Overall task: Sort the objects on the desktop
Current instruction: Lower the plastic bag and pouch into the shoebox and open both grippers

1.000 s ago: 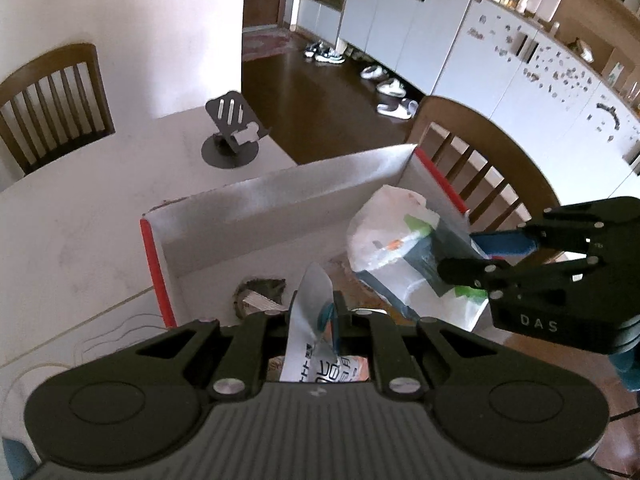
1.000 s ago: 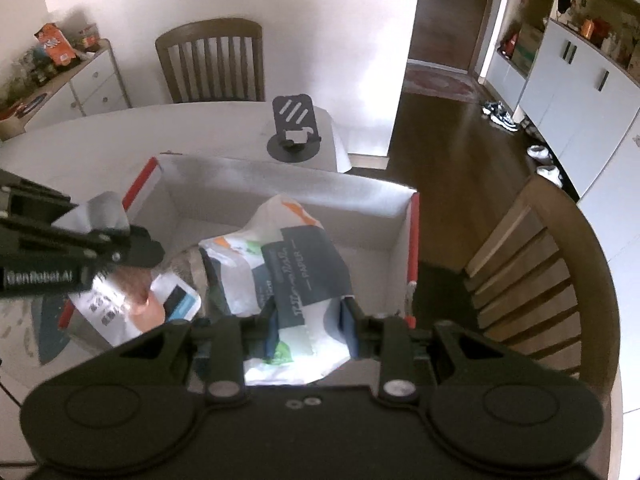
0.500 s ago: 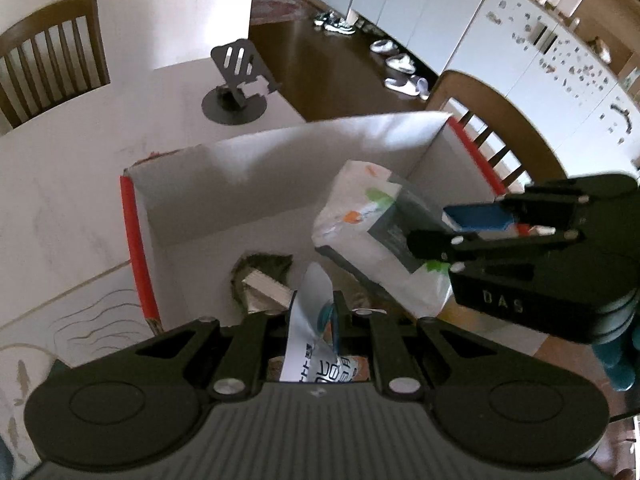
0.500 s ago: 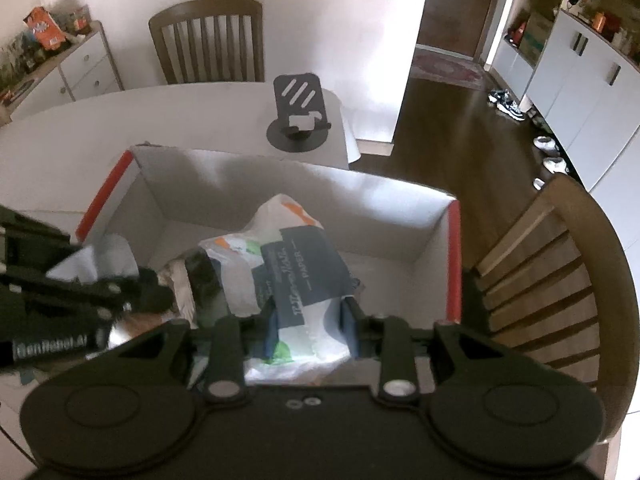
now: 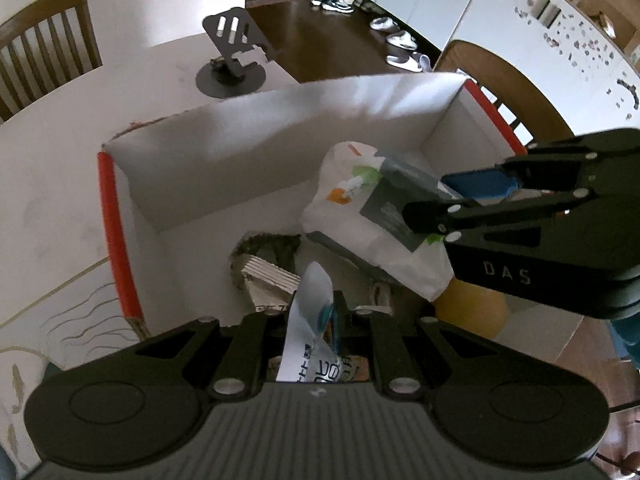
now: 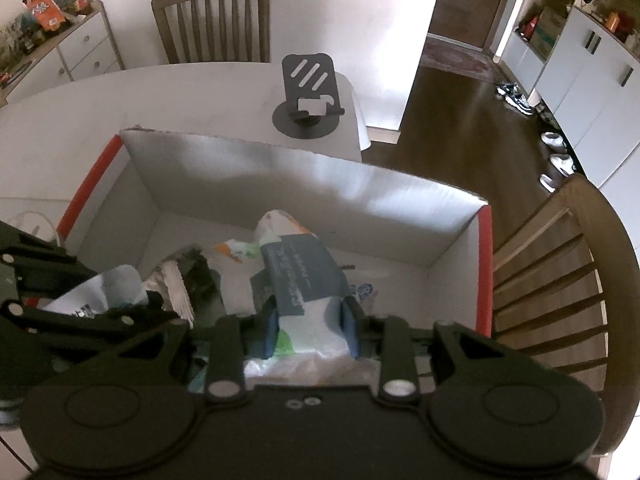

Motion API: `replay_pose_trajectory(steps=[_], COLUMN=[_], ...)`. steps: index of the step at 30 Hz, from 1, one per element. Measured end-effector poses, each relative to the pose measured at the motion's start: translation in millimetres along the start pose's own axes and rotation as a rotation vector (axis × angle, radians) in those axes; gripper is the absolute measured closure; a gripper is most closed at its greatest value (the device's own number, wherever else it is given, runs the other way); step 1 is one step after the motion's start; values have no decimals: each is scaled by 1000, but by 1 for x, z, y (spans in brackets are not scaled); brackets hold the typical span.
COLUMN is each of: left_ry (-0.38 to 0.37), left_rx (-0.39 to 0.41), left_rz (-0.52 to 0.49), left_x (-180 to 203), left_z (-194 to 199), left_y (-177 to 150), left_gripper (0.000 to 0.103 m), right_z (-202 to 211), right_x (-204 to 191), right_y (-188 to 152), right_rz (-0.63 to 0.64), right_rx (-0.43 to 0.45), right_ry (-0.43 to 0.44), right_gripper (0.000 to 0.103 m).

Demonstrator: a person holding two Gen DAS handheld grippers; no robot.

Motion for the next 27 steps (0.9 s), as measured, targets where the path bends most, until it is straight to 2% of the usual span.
replay_pose_trajectory(steps=[6,27], left_ry=[-5,-6], left_rx=[-1,-9], left_rz=[-20,7], left_x=[7,9], left_z=[-4,-7], left_y=[-3,1], left_gripper=[92,91], right_z=[-1,1], right_x=[-1,1], right_y=[1,0], right_rz=[1,-8], right_rx=[0,11], right_ry=[1,12], right_gripper=[71,66])
Point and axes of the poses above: each gripper's, at about its wrist camera, not at the fingertips, and z roughly against the way its jaws point, x to its right, y to its top, the point moved 8 cm from there along -z, roughly the way its jaws point, and after that the axes turned 7 degrees about y, right-handed, at the moved point
